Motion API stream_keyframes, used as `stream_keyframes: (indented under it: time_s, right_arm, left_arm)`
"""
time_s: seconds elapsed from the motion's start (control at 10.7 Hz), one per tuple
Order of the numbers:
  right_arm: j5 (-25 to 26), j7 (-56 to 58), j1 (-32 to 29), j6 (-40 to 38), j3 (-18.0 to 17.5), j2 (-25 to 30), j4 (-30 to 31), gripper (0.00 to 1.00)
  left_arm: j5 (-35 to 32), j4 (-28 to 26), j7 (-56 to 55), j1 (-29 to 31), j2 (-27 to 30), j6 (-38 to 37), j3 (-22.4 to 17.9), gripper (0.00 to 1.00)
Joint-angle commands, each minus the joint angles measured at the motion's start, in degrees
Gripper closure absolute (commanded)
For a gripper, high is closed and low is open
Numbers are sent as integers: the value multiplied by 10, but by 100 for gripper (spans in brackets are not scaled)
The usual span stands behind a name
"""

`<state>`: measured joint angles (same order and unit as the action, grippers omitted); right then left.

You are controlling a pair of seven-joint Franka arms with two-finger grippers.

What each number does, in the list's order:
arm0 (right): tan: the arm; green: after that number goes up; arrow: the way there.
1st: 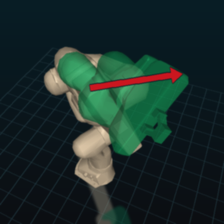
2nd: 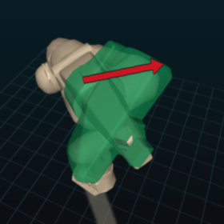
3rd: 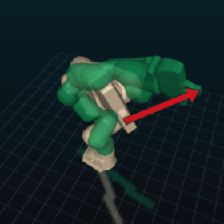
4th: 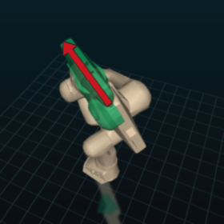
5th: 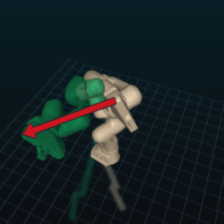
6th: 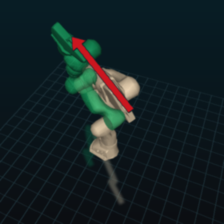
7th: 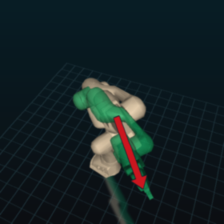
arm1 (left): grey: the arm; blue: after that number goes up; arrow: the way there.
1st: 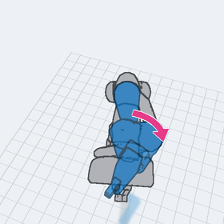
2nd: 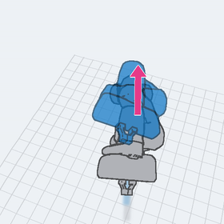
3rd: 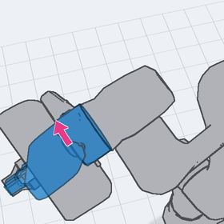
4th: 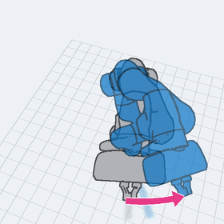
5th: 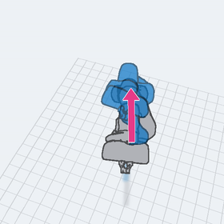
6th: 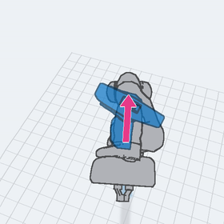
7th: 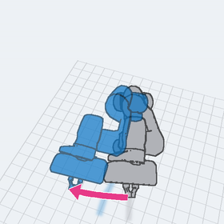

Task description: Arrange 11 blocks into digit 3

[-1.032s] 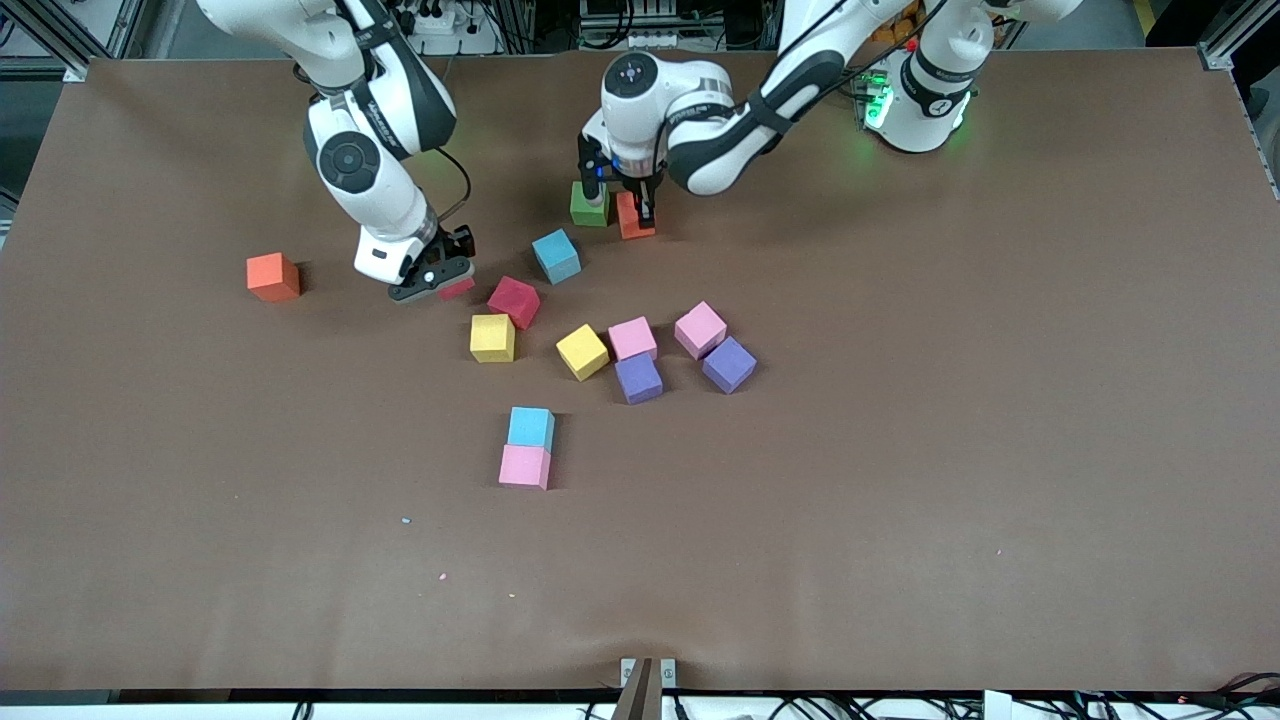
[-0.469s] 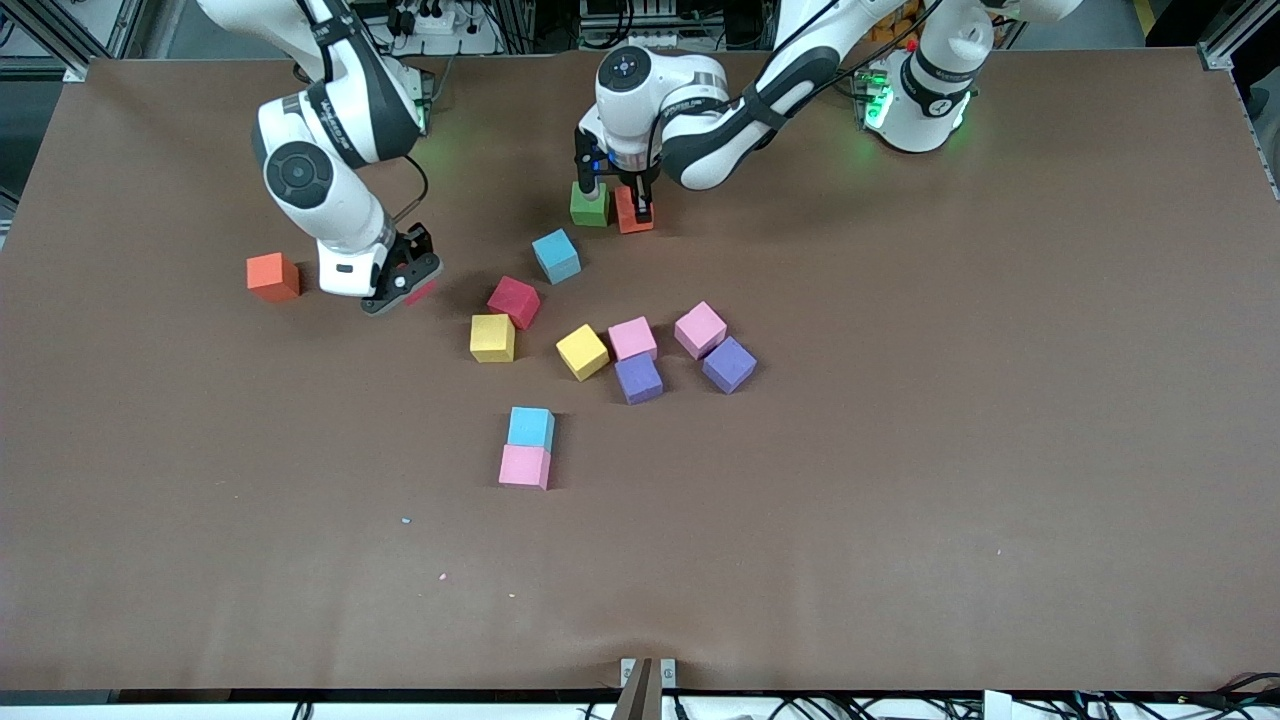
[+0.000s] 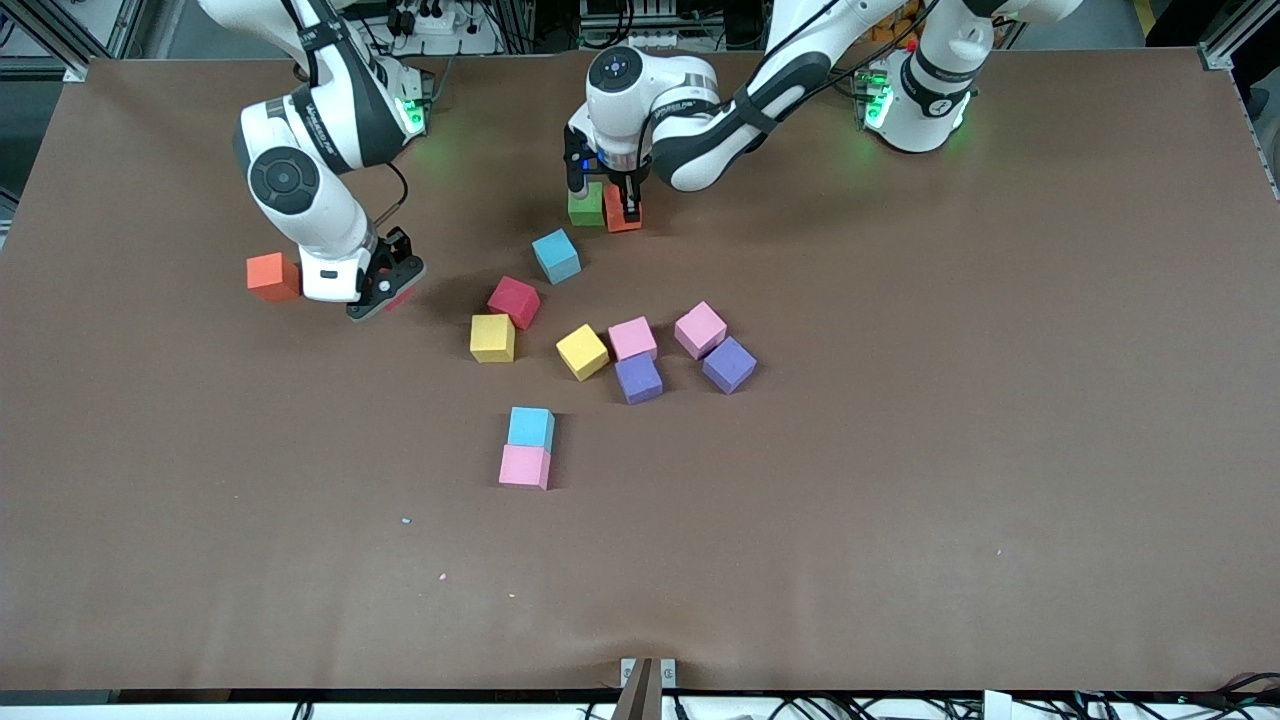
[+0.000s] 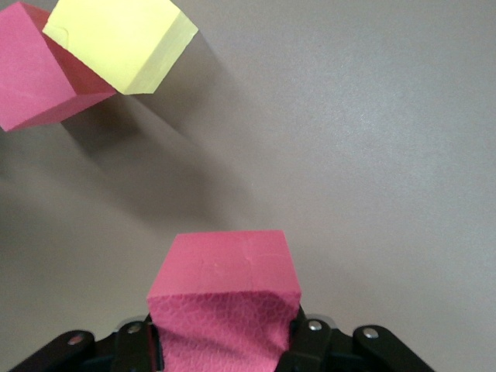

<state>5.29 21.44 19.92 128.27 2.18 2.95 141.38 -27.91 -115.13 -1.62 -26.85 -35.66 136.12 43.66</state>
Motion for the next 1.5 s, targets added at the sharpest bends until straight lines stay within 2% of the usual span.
stream_keyframes:
  time_s: [0.0, 0.38, 0.84, 1.13, 1.41]
  right_arm:
    - [20, 51, -11, -12, -7, 10, -4, 100]
    - [55, 186, -8, 13, -9, 9, -1, 100]
    - [53, 366, -12, 19, -8, 9, 1, 100]
    - [48, 468, -12, -3, -8, 17, 2, 100]
    - [45, 492, -2, -15, -9, 15, 5, 100]
  left_arm:
    - [-13, 10, 9, -6, -12, -8, -1, 76]
    - [-58, 21, 7, -14, -25, -8, -1, 75]
    - [-63, 38, 9, -27, -39, -8, -2, 73]
    - [-109, 39, 4, -29, -47, -8, -2, 73]
    - [-119, 39, 7, -30, -47, -8, -2, 72]
